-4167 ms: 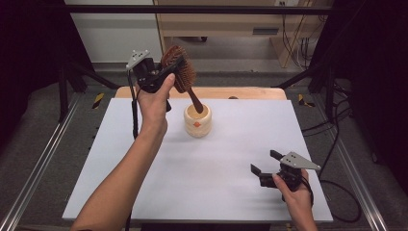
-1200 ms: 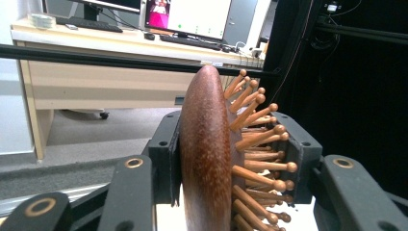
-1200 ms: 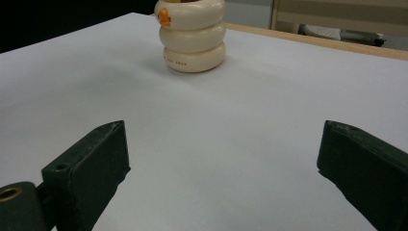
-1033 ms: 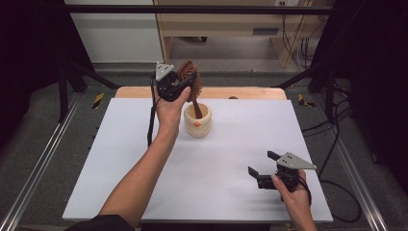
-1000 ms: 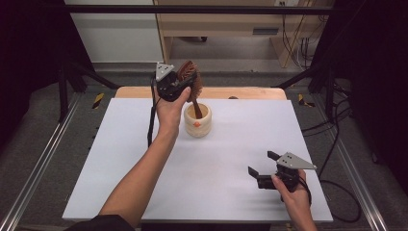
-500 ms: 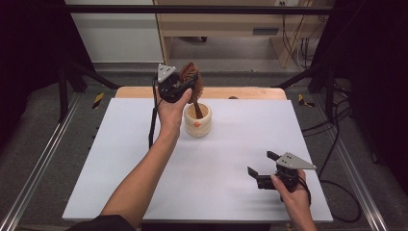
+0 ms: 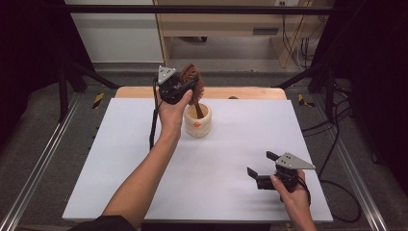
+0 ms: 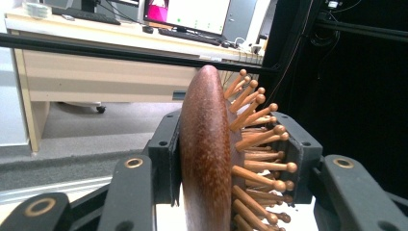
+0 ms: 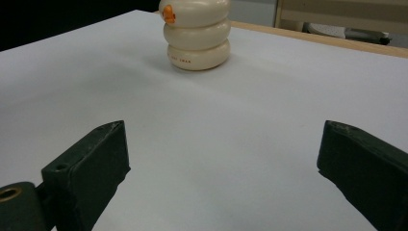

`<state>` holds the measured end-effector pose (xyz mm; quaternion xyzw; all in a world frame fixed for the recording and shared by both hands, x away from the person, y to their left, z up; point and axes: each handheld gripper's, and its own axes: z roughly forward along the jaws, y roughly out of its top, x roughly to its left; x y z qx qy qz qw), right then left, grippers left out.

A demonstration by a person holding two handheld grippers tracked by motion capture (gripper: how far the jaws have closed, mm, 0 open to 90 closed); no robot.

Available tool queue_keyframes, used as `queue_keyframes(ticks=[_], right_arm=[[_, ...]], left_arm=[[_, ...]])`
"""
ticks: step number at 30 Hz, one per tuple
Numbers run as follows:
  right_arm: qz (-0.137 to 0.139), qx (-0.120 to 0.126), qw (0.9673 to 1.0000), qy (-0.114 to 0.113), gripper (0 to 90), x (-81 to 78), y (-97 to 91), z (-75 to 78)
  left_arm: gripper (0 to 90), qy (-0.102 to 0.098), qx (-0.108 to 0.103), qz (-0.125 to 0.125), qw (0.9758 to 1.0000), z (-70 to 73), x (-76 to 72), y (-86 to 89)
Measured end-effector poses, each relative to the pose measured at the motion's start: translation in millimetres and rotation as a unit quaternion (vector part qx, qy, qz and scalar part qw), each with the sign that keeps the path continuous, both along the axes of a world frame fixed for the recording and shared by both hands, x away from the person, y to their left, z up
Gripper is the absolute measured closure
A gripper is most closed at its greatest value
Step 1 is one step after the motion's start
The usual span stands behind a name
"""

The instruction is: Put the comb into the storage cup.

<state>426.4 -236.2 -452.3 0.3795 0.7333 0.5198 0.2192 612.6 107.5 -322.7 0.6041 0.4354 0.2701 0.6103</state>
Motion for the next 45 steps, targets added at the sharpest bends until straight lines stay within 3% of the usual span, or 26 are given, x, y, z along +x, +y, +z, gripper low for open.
queue_keyframes(ticks=[11,45], right_arm=[[0.004,0.0,1.0,0.002,4.4,0.1,0.8,-0.7],[0.01,-0.004,0.9999,0.005,4.2,-0.2,2.5,-1.6]], left_arm=[[50.2,0.013,-0.016,-0.002,0.9998,-8.8,0.2,-1.2],[50.1,0.024,-0.013,-0.002,0.9996,-21.8,1.3,-5.3]])
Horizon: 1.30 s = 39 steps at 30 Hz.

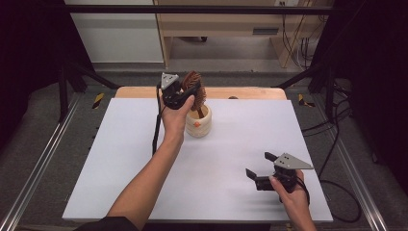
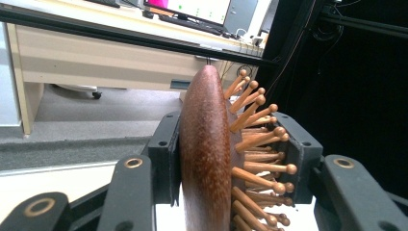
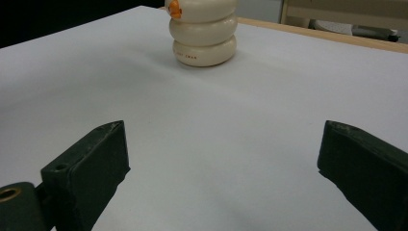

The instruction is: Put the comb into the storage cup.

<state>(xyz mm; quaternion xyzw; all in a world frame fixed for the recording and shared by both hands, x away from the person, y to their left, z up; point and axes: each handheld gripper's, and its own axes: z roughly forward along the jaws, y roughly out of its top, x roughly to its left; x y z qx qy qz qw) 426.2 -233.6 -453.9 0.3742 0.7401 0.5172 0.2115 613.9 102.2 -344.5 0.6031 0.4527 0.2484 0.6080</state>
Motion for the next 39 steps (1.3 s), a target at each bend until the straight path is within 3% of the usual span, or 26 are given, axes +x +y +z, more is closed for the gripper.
queue_keyframes(ticks=[39], right_arm=[[0.001,0.0,1.0,0.002,4.3,-0.2,0.9,-0.6]], left_arm=[[50.0,0.006,-0.002,-0.005,1.0,-5.9,1.4,-4.9]])
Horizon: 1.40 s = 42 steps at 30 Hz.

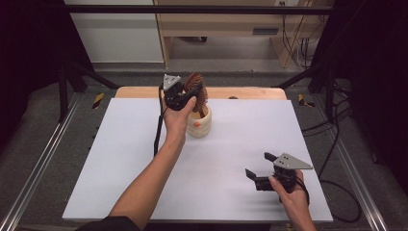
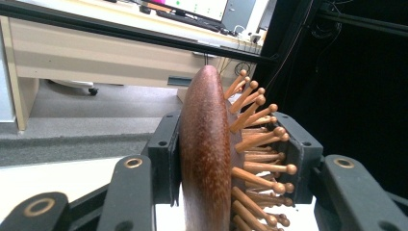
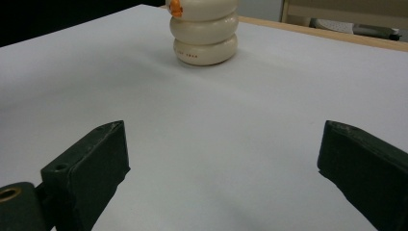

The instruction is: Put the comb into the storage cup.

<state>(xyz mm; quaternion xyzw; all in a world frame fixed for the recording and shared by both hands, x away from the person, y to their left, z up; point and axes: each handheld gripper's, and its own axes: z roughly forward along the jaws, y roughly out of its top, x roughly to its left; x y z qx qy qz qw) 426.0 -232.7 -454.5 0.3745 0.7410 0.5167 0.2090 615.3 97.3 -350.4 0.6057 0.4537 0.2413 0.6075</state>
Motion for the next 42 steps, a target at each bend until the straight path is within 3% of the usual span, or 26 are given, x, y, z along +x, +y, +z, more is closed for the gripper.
queue_keyframes(ticks=[42], right_arm=[[0.004,-0.004,1.0,0.002,4.3,0.2,2.9,-1.3]], left_arm=[[49.2,0.01,-0.009,0.001,0.9999,-6.6,1.9,4.1]])
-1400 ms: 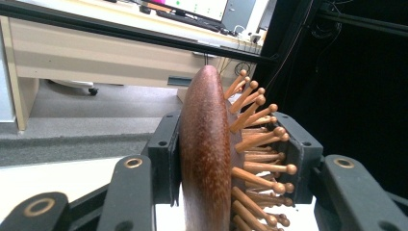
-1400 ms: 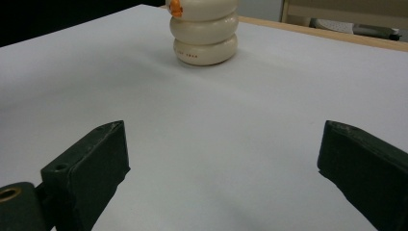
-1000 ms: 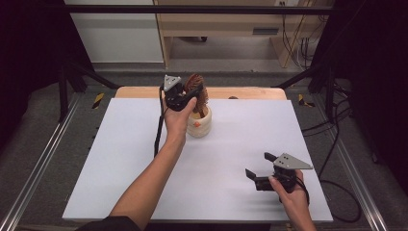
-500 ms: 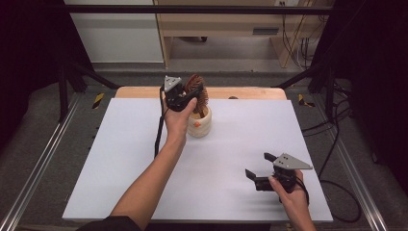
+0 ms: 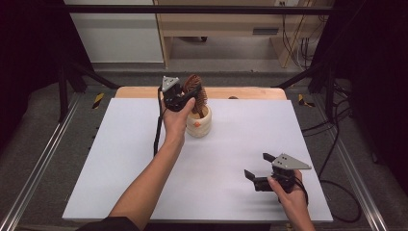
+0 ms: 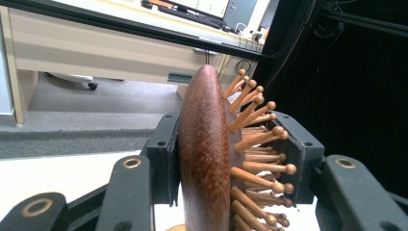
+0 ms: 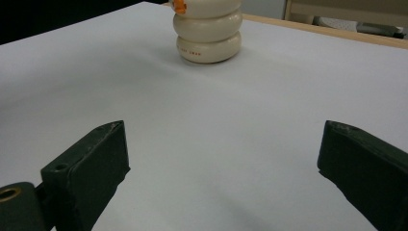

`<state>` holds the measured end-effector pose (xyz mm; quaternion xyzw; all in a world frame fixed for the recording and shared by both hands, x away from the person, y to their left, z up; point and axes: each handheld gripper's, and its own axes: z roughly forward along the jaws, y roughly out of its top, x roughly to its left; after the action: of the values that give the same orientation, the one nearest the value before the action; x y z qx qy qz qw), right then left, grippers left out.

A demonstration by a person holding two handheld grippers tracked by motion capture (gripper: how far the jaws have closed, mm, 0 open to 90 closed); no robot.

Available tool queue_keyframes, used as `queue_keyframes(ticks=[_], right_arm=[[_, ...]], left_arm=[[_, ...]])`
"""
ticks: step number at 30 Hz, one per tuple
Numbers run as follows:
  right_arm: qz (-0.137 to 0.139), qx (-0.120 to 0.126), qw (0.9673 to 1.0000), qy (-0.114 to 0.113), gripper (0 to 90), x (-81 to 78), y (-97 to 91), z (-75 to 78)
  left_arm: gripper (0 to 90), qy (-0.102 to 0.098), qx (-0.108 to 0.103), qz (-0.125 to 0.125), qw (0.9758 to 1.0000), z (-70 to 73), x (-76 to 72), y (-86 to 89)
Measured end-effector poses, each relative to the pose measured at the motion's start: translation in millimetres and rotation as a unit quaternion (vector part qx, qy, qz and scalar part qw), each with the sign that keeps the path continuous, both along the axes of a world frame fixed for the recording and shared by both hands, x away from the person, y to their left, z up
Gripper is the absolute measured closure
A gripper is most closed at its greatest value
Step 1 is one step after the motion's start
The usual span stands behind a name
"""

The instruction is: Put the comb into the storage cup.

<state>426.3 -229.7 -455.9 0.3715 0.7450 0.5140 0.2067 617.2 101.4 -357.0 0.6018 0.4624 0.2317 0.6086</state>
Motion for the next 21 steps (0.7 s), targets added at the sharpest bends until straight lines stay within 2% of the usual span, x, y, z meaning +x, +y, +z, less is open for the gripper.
queue_keyframes(ticks=[21], right_arm=[[0.002,-0.001,1.0,0.0,4.2,0.1,1.4,-0.6]], left_arm=[[47.9,0.01,-0.009,0.005,0.9999,-3.5,2.3,10.9]])
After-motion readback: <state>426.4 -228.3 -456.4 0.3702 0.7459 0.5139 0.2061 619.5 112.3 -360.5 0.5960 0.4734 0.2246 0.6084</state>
